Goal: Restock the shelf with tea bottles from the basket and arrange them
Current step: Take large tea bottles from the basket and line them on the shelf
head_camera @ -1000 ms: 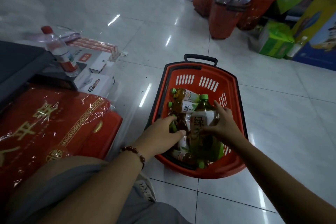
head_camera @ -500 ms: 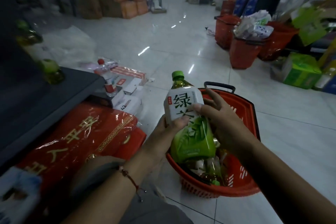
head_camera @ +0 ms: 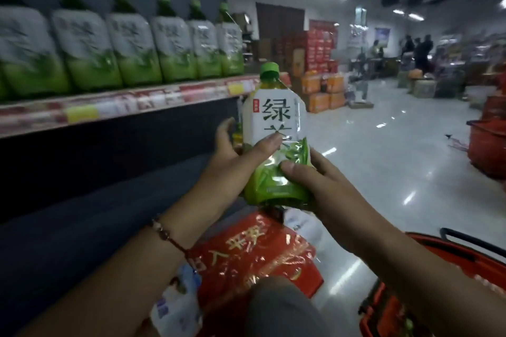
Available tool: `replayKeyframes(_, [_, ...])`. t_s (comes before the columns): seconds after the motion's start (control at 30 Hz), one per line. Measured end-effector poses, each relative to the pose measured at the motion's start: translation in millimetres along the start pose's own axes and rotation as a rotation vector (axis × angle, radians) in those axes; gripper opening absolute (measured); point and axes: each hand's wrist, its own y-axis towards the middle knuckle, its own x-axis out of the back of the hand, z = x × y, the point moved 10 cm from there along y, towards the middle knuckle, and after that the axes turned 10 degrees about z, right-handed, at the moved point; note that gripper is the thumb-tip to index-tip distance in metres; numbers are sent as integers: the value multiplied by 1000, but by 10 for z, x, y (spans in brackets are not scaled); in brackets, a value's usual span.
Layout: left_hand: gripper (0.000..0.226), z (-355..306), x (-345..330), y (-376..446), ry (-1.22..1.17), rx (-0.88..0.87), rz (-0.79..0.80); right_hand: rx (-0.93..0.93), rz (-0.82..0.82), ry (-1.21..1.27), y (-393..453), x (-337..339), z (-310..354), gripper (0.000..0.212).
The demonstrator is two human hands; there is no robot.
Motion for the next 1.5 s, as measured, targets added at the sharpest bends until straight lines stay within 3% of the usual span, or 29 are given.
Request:
replayKeyframes(0.1, [94, -541, 637, -210, 124, -78, -145, 23, 81, 74, 338, -556, 263, 36])
replayKeyframes(0.23, [89, -1080, 1275, -611, 306, -121, -211, 107, 224, 78, 678, -1323, 625, 26])
replayKeyframes(0.3, [94, -1326, 1606, -808, 355, -147, -276, 149, 328, 91, 805, -1719, 776, 27])
replayKeyframes(0.43, [79, -1731, 2220, -1180, 360, -188, -371, 205, 564, 99, 1054, -2561, 1053, 39])
replayKeyframes(0.57, [68, -1955, 2827, -1501, 399, -202, -468, 259, 676, 46, 1437, -3282, 1204, 53])
replayKeyframes(0.8, [79, -2032, 3917, -1804, 507, -162, -643, 226, 712, -55, 2026, -4257, 1097, 50])
replayKeyframes(0.93, [99, -1873, 4404, -1844, 593, -52, -654, 254, 607, -294, 2322, -4577, 960, 50])
replayKeyframes(1.27, [59, -1741, 4979, -1608, 826, 24, -680, 305, 382, -748, 2754, -4934, 800, 31])
replayKeyframes(1.5, [50, -1731, 4975, -1609, 918, 67, -733, 245, 473, -776, 2702, -4936, 781, 25])
